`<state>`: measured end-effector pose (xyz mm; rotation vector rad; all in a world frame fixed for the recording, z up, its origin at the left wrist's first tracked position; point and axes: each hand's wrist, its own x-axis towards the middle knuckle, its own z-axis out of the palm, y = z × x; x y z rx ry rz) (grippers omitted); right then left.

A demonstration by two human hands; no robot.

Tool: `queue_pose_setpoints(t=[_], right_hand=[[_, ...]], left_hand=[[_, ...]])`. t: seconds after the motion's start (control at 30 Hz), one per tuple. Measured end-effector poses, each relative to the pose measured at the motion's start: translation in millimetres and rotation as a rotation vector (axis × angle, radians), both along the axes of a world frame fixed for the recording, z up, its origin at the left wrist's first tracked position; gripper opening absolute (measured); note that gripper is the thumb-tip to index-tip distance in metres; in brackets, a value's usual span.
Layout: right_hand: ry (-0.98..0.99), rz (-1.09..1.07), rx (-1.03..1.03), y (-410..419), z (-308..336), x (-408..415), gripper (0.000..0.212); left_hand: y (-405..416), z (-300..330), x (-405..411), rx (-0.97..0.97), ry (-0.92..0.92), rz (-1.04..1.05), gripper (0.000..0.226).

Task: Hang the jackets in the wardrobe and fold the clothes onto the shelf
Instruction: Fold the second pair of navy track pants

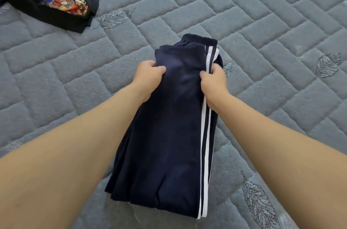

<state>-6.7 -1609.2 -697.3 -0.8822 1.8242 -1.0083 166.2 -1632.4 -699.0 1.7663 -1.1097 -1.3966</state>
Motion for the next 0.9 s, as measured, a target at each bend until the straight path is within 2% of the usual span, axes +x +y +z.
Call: queue_pose_setpoints(t=[0.1, 0.13, 0.2, 0.27, 0.33, 0.4, 0.43, 0.53, 0.6, 0.73, 0.8, 0.9], right_hand=[[0.018, -0.114, -0.117, -16.9, 22.2, -12.0, 0.021], [0.024, -0.136, -0.113, -24.4, 27.6, -17.9, 0.02], [0.048, -0.151, -0.032, -33.1, 30.1, -28.0, 0.027], [0.174, -0.156, 0.101, -22.8, 22.7, -29.6, 0.051], [0.213, -0.168, 0.187, 12.3, 5.7, -21.0, 0.069], [0.074, -0.183, 0.286, 69.3, -13.7, -6.4, 0.078], [0.074, -0.148, 0.324, 99.3, -22.1, -0.8, 0.078], [0.269, 0.072, 0.251, 170.4, -36.6, 10.5, 0.06], [0.287, 0.077, 0.165, 194.7, -37.6, 15.3, 0.05], [0.29, 0.067, 0.107, 228.1, -33.2, 20.9, 0.058], [0.203, 0.069, 0.164, 243.9, -31.2, 28.1, 0.06], [0.202, 0.116, 0.38, 269.2, -30.9, 36.5, 0.04]], left_hand=[[-16.9, 18.1, -11.9, -0.119, 0.117, 0.014, 0.017], [-25.0, 22.7, -14.6, -0.121, 0.112, 0.011, 0.02], [-35.0, 20.2, -14.6, -0.054, -0.017, -0.018, 0.046], [-22.5, 8.6, -4.8, 0.073, -0.195, 0.007, 0.082], [13.8, -10.6, 11.7, 0.216, -0.156, 0.001, 0.1], [55.9, -30.4, 34.8, 0.333, -0.036, -0.065, 0.089], [71.5, -36.4, 46.7, 0.388, 0.032, -0.084, 0.081], [108.8, -39.4, 72.4, 0.563, 0.216, -0.167, 0.069], [134.9, -40.6, 81.3, 0.609, 0.186, -0.225, 0.07], [187.7, -40.5, 79.8, 0.523, 0.098, -0.184, 0.061], [207.4, -41.0, 77.9, 0.399, 0.037, -0.097, 0.048], [239.2, -41.2, 77.6, 0.302, -0.091, 0.013, 0.015]])
